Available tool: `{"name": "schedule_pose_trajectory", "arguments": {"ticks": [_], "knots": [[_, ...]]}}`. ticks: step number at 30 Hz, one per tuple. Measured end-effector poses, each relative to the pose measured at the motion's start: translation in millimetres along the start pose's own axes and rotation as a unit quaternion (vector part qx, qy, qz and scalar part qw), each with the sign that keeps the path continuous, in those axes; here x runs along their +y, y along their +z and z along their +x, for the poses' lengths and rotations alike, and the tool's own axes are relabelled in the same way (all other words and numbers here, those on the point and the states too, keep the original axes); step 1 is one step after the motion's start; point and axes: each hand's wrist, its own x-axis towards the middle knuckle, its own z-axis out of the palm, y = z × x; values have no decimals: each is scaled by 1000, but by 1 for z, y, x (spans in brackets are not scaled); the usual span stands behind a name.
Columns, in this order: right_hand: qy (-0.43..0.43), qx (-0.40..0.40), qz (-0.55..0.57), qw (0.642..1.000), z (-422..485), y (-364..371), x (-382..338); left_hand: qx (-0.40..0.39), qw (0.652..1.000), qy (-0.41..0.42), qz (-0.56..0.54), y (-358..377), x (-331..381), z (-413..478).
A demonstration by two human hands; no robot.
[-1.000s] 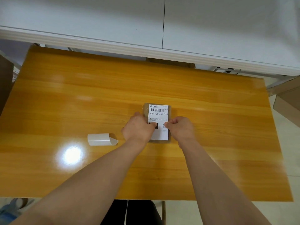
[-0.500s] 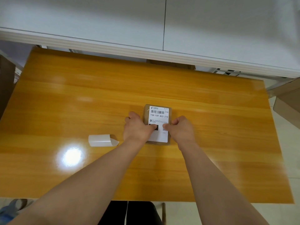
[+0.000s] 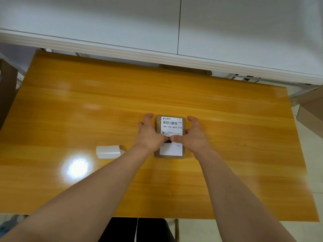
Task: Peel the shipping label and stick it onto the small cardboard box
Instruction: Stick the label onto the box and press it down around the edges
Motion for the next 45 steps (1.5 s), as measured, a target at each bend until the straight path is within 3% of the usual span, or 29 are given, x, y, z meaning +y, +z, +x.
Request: {"name": "schedule_pose_trajectory", "arguments": {"ticks": [3,8,18,28,35,39,42,45], "knots": [[-8,-15,-15,1000,3,-5,-3,-49,998,39,29,-6,10,9],[-33,-53,-71,995,14,-6,-11,-119,986,32,108,-13,18,22],[-53,-51,-81,994,25,-10,-15,-100,992,19,70,-13,21,30],[2,-30,113,993,31,-6,-5,-69,997,-23,-14,-4,10,48],[-8,-24,162,986,32,-1,0,-36,996,-49,-67,1,10,51],[-13,-33,145,989,32,-3,0,-80,996,-40,-8,-5,14,45],[-17,-50,101,993,29,-7,-1,-132,981,17,143,-10,19,32],[-27,-92,91,991,23,-9,5,-125,964,45,230,-5,20,29]]}}
